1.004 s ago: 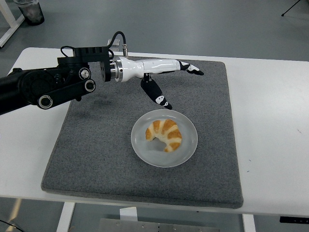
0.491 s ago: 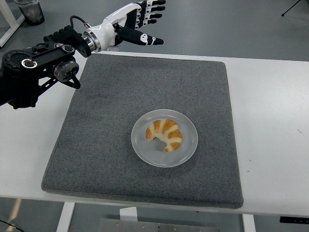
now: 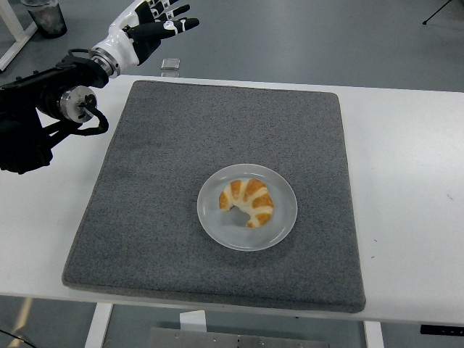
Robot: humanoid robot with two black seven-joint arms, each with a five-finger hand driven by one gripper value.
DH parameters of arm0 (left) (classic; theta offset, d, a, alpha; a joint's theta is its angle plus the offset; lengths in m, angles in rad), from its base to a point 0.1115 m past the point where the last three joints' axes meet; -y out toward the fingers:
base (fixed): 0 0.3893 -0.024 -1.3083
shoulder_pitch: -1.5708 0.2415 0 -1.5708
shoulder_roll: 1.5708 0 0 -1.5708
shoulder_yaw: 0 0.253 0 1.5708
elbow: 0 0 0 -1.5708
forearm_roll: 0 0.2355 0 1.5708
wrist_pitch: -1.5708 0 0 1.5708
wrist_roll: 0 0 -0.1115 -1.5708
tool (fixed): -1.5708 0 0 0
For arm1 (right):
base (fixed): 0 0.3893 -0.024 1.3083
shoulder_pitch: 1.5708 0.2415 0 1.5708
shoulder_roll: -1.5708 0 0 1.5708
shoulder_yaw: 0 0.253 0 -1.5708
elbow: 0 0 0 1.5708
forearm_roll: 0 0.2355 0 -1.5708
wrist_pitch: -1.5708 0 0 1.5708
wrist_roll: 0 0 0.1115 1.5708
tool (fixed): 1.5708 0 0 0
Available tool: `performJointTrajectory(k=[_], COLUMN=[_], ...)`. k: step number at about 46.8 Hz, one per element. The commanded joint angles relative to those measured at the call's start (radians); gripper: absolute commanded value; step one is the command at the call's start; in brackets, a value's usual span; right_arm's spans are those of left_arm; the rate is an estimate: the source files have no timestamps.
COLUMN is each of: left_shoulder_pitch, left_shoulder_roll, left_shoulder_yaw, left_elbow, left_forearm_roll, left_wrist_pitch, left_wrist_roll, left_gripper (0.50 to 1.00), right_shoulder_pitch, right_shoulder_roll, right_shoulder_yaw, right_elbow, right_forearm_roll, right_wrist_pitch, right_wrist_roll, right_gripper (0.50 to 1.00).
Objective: Place the bread on the plate
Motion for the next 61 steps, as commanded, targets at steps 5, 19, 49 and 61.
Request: performJointTrajectory(k=[5,19,49,61], left_shoulder_pitch=[0.051,0.213,0.281,0.260], left_shoulder_roll=[-0.001,0.000,-0.156,-0.224], left_shoulder_yaw=[-0.064,-0.294,-0.480,-0.518], left_elbow=[0.004,0.007,0.191,0.261], left_forearm_roll=[-0.110,-0.112,-0.112,-0.109], left_wrist_pitch=[0.004,0.017,0.027,0.033], left_wrist_roll=[0.018,0.054,0.052,0.048], left_gripper=[0.994,0.994,0.994,0.994], right_shoulder_pitch=[0.000,0.000,0.000,-0.002], right_shoulder_roll=[0.000,0.000,0.000,0.000], right_shoulder_yaw=[0.000,0.000,0.000,-0.005], right_elbow=[0.000,0.000,0.000,0.000], right_forearm_roll=[0.000,0.000,-0.002,0.000], right_wrist_pitch=[0.000,0.000,0.000,-0.002], right_wrist_roll=[0.000,0.000,0.000,0.000], right_gripper=[0.952,0.952,0.954,0.952])
